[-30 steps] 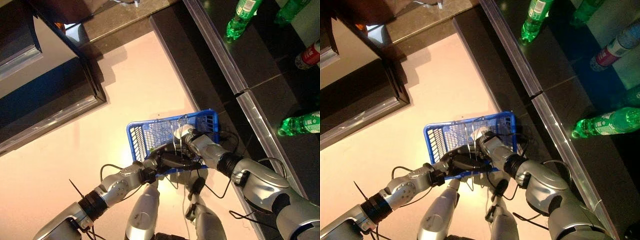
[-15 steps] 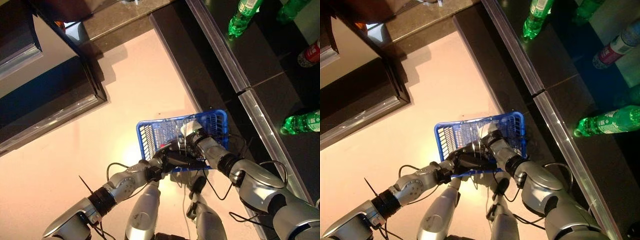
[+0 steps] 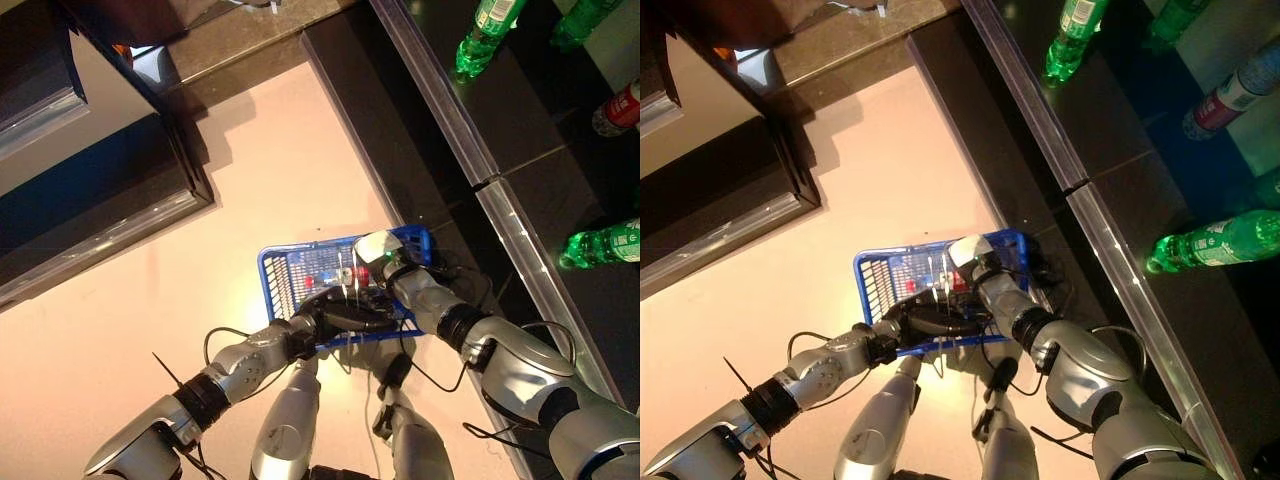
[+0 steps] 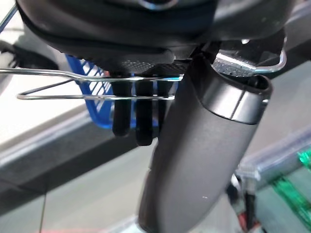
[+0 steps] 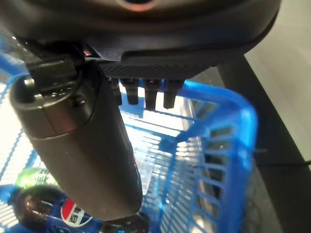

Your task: Pick up the drink and place into the basket.

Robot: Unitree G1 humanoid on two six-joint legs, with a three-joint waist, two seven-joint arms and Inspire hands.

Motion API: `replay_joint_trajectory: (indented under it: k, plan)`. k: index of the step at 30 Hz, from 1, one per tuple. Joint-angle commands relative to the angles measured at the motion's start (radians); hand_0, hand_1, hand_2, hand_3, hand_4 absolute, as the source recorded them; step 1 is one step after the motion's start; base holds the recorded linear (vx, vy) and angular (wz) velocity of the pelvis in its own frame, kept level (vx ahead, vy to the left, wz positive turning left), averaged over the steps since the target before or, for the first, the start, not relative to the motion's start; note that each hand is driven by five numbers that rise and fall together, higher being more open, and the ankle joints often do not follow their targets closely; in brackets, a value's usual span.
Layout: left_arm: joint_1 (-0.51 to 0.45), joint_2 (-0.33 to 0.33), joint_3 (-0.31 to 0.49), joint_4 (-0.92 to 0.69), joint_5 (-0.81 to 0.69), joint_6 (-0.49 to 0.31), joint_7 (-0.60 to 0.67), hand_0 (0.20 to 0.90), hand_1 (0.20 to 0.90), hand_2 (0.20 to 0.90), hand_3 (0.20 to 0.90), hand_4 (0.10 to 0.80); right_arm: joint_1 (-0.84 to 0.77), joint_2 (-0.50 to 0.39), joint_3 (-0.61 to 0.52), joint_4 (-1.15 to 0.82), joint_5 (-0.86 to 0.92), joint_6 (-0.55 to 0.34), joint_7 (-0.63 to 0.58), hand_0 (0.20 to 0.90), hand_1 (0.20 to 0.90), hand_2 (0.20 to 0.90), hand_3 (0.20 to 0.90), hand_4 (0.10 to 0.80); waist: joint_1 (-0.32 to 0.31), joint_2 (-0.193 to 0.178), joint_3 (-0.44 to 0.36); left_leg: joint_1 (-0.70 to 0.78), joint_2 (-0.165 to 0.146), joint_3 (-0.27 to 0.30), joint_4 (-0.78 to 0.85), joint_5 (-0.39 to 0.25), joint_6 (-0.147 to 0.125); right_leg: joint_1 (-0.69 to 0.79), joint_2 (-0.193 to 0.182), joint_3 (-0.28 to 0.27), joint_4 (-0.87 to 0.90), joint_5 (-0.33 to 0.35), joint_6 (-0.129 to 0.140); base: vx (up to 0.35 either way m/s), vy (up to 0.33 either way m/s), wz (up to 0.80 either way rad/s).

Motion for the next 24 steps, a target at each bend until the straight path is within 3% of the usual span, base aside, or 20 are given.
replay_joint_trajectory:
  k: [1, 7, 12, 17, 24]
  plan:
    - [-0.071, -0.158, 0.083, -0.424, -0.036, -0.149, -0.158, 0.3, 0.3, 0.3, 0.2, 0.1, -0.064, -0.004, -0.026, -0.082, 0.053, 0.023, -0.088, 0.9, 0.9, 0.9, 0.9, 0.8, 0.007, -0.044, -0.123, 0.04, 0.002, 0.052, 0.004, -0.063, 0.037, -0.027, -0.037, 0.073, 0.086, -0.009, 0.004, 0.0, 0.0, 0.0]
    - [0.067, -0.089, 0.192, -0.499, -0.004, -0.126, -0.063, 0.3, 0.3, 0.3, 0.2, 0.1, 0.068, -0.13, -0.111, -0.39, 0.089, 0.088, -0.103, 0.9, 0.9, 0.9, 0.9, 0.8, -0.011, -0.057, -0.162, 0.081, 0.014, 0.055, -0.013, -0.064, 0.031, 0.01, -0.027, 0.075, 0.078, -0.021, 0.005, 0.0, 0.0, 0.0]
    - [0.195, -0.041, 0.292, -0.544, -0.004, -0.101, -0.051, 0.3, 0.3, 0.3, 0.2, 0.1, 0.21, -0.213, -0.196, -0.558, 0.098, 0.076, -0.113, 0.9, 0.9, 0.9, 0.9, 0.8, -0.022, -0.059, -0.191, 0.112, 0.024, 0.059, -0.033, -0.061, 0.026, 0.04, -0.02, 0.081, 0.069, -0.03, 0.005, 0.007, -0.002, -0.03]
    - [0.324, -0.03, 0.391, -0.531, 0.097, -0.149, -0.036, 0.3, 0.3, 0.3, 0.2, 0.1, 0.416, -0.266, -0.317, -0.67, 0.18, -0.002, -0.174, 0.9, 0.9, 0.9, 0.9, 0.8, -0.033, -0.056, -0.227, 0.147, 0.036, 0.063, -0.052, -0.06, 0.022, 0.075, -0.012, 0.086, 0.061, -0.042, 0.003, 0.016, 0.002, -0.1]
    - [0.514, -0.077, 0.503, -0.357, 0.233, -0.231, -0.015, 0.3, 0.3, 0.3, 0.2, 0.1, 0.81, -0.201, -0.501, -0.716, 0.367, -0.137, -0.233, 0.9, 0.9, 0.9, 0.9, 0.8, -0.064, -0.056, -0.294, 0.202, 0.054, 0.082, -0.071, -0.064, 0.016, 0.126, -0.004, 0.101, 0.051, -0.053, 0.007, 0.06, 0.003, -0.04]
